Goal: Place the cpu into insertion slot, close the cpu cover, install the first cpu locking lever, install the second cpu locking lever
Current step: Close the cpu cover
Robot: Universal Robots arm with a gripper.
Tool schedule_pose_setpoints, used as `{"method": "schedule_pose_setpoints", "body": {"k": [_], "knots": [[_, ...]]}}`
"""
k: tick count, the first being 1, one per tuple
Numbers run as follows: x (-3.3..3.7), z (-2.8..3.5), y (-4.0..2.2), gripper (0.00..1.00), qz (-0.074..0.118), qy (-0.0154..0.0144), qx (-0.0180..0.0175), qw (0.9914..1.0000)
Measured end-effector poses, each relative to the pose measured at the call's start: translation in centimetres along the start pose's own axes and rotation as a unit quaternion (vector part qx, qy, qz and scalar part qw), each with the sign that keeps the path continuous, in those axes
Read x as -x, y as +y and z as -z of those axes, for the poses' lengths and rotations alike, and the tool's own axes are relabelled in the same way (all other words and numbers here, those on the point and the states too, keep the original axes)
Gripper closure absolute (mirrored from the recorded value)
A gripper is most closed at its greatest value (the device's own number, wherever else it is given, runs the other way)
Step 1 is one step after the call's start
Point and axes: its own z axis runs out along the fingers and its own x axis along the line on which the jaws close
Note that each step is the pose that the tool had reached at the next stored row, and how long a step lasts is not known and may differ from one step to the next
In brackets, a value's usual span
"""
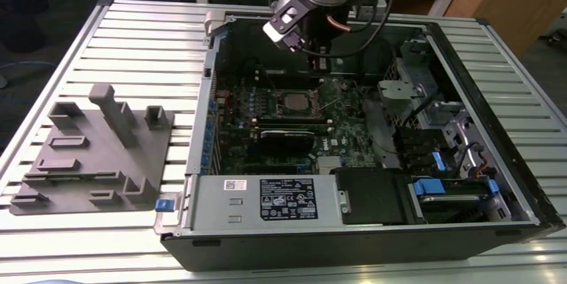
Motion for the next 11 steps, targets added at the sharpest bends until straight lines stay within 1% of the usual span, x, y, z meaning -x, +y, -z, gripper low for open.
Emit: {"method": "schedule_pose_setpoints", "body": {"k": [11], "knots": [[-0.04,-0.12,2.35,0.89,0.000,0.0005,0.0000,1.00000]]}}
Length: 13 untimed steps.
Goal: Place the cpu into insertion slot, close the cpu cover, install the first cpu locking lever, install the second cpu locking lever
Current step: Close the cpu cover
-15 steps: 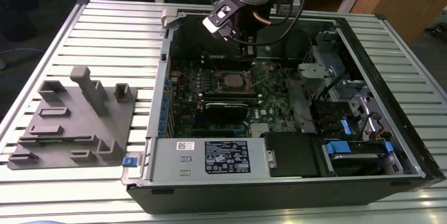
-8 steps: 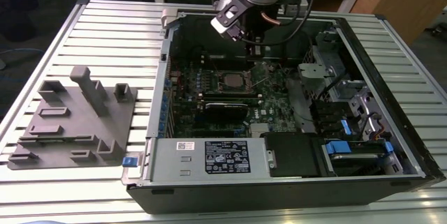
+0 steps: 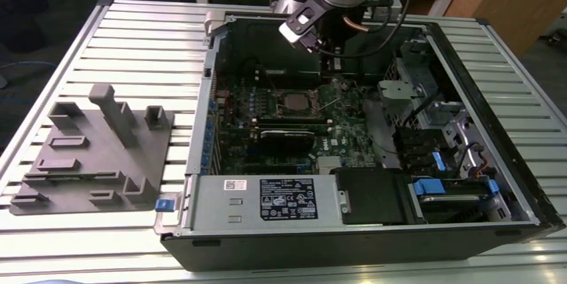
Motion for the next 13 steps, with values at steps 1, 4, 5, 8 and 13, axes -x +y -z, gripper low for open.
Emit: {"method": "schedule_pose_setpoints", "body": {"k": [1,4,5,8,13], "knots": [[0.00,-0.01,0.23,0.89,0.000,0.0000,0.0000,1.00000],[-0.02,-0.04,0.92,0.89,0.000,-0.0001,-0.0001,1.00000],[-0.02,-0.06,1.14,0.89,0.000,-0.0001,0.0000,1.00000],[-0.03,-0.09,1.69,0.89,0.000,0.0000,0.0000,1.00000],[-0.04,-0.14,2.62,0.89,0.000,0.0000,0.0000,1.00000]]}}
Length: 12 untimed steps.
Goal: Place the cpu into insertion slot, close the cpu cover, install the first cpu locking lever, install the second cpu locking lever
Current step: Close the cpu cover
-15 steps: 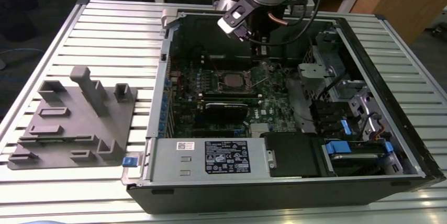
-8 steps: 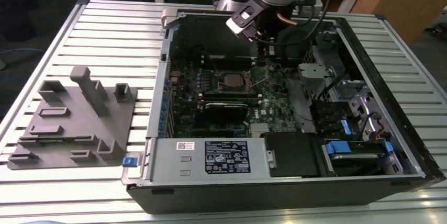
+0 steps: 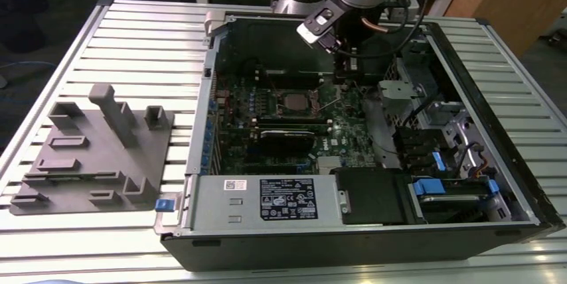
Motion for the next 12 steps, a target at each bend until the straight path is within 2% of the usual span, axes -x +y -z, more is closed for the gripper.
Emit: {"method": "schedule_pose_setpoints", "body": {"k": [6,12], "knots": [[-0.02,-0.07,1.28,0.89,0.000,0.0000,0.0000,1.00000],[-0.04,-0.12,2.25,0.89,0.000,0.0000,0.0000,1.00000]]}}
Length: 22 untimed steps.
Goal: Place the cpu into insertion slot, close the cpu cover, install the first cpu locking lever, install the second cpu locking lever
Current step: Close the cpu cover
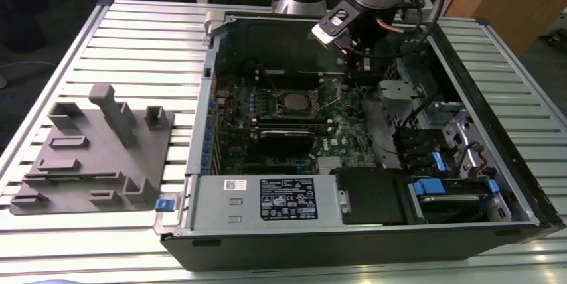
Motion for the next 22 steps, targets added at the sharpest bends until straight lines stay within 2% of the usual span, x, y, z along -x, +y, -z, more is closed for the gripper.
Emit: {"method": "schedule_pose_setpoints", "body": {"k": [3,9,16,22], "knots": [[-0.01,-0.01,0.28,0.89,0.000,0.0000,0.0000,1.00000],[0.00,-0.08,0.29,0.89,0.000,0.0002,0.0000,1.00000],[0.01,-0.84,0.25,0.89,0.000,-0.0007,0.0000,1.00000],[0.01,-1.75,0.20,0.89,0.000,-0.0016,0.0000,1.00000]]}}
